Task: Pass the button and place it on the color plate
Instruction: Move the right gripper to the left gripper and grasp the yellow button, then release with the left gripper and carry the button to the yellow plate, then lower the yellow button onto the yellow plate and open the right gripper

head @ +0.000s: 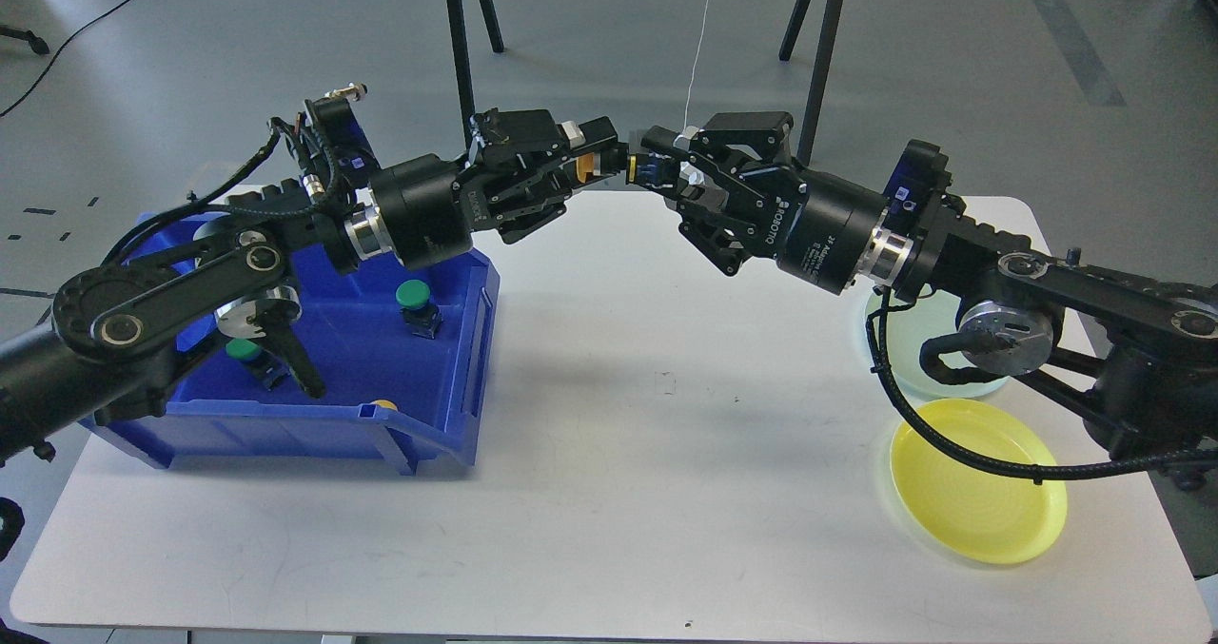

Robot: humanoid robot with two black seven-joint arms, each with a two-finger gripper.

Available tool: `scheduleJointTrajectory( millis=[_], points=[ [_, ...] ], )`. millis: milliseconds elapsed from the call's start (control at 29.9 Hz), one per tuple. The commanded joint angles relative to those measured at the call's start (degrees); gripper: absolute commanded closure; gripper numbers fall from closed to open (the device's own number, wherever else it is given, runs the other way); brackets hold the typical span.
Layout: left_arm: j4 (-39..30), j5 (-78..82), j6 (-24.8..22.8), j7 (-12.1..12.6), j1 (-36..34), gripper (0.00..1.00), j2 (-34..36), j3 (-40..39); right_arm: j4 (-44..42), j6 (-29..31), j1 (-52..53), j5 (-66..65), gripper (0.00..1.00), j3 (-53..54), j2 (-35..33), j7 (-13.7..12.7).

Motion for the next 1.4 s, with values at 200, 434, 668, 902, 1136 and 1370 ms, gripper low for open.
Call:
scheduleJointTrajectory(
  millis=[200, 434, 668, 902, 1136, 1370],
  points=[
    [0.1, -0.64, -0.02, 0.0, -0.02, 0.07, 0.15, -0.39, 0.35, -1.46, -1.51, 0.3, 0.99, 0.81, -2.83, -0.08],
    [0.28, -0.03, -0.02, 0.0, 1.29, 0.05, 6.63, -3.73, 10.35, -14.62, -20.99, 0.56, 1.0, 7.04, -17.76, 0.71],
    [-0.07, 12.76, -0.02, 0.0, 2.0, 0.03, 17.45, -3.11, 19.16, -31.23, -41.32, 0.56, 0.99, 11.53, -27.45, 5.89],
    [0.45, 49.95, -0.02, 0.0, 3.58, 0.03, 20.89, -1.36, 18.9, -43.55, -48.27, 1.79, 0.99, 11.18, -26.93, 6.77],
    [7.47, 62.8, -0.02, 0.0, 3.49, 0.03, 20.19, 1.98, 18.28, -45.37, -53.54, 4.25, 0.82, 11.09, -22.98, 6.07],
    [11.35, 66.68, -0.02, 0.0, 3.76, 0.03, 19.92, 2.51, 17.66, -45.37, -56.1, 5.05, 0.28, 11.1, -22.09, 6.25]
  ],
)
